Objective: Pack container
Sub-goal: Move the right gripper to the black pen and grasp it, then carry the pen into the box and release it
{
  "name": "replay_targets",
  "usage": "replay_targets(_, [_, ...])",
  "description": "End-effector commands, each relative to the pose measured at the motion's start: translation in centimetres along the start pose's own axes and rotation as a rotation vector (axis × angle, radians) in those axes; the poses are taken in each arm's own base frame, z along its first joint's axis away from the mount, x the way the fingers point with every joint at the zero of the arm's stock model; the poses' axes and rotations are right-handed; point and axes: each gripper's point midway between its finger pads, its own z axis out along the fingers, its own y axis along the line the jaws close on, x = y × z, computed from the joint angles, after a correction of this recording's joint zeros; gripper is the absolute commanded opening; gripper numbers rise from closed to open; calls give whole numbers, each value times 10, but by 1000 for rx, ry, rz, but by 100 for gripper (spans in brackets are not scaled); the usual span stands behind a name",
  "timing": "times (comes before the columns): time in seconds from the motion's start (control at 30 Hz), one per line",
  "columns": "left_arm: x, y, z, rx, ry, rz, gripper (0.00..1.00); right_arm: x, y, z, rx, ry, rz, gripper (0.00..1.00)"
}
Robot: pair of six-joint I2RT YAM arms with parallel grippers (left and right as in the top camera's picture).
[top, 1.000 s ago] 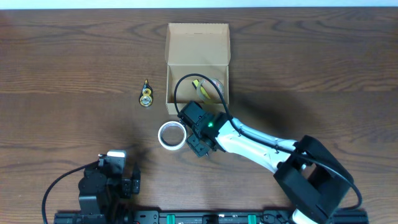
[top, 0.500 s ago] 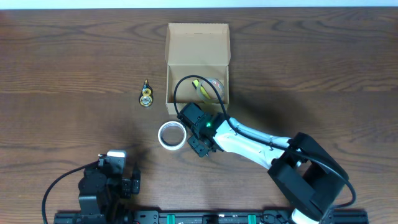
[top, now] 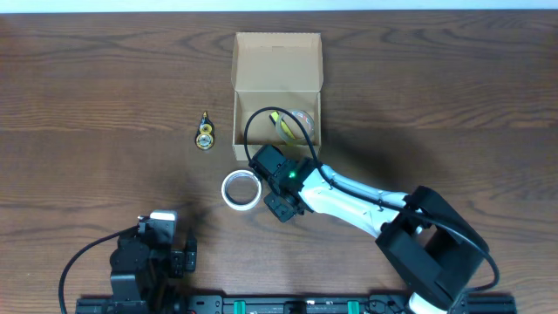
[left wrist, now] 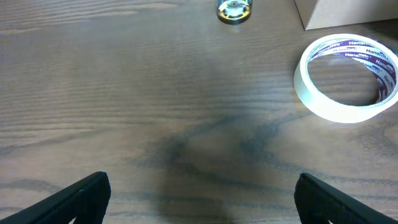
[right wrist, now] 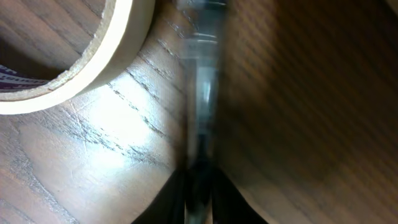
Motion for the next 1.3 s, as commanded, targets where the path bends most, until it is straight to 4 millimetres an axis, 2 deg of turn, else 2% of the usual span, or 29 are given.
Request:
replay_targets(0.0, [15, -2, 3, 5, 54, 17, 95, 12, 0, 9, 12, 48, -10, 14])
replay_targets(0.3, [15, -2, 3, 5, 54, 17, 95, 30, -3, 5, 27, 130, -14, 14])
replay_targets(0.5, [15, -2, 3, 5, 54, 17, 95, 23, -2, -7, 23, 106, -14, 7])
replay_targets(0.63, [15, -2, 3, 5, 54, 17, 95, 18, -1, -8, 20, 85, -15, 1])
replay_targets(0.7, [15, -2, 3, 5, 54, 17, 95, 17, -1, -11, 20, 84, -15, 1])
replay_targets(0.8, [15, -2, 3, 5, 54, 17, 95, 8, 0, -25, 17, 48, -14, 1])
replay_targets(1.07, [15, -2, 3, 5, 54, 17, 95, -28, 6, -93, -6, -138, -23, 1])
replay_targets(1.27, [15, -2, 3, 5, 54, 17, 95, -39, -4, -125, 41, -244, -16, 2])
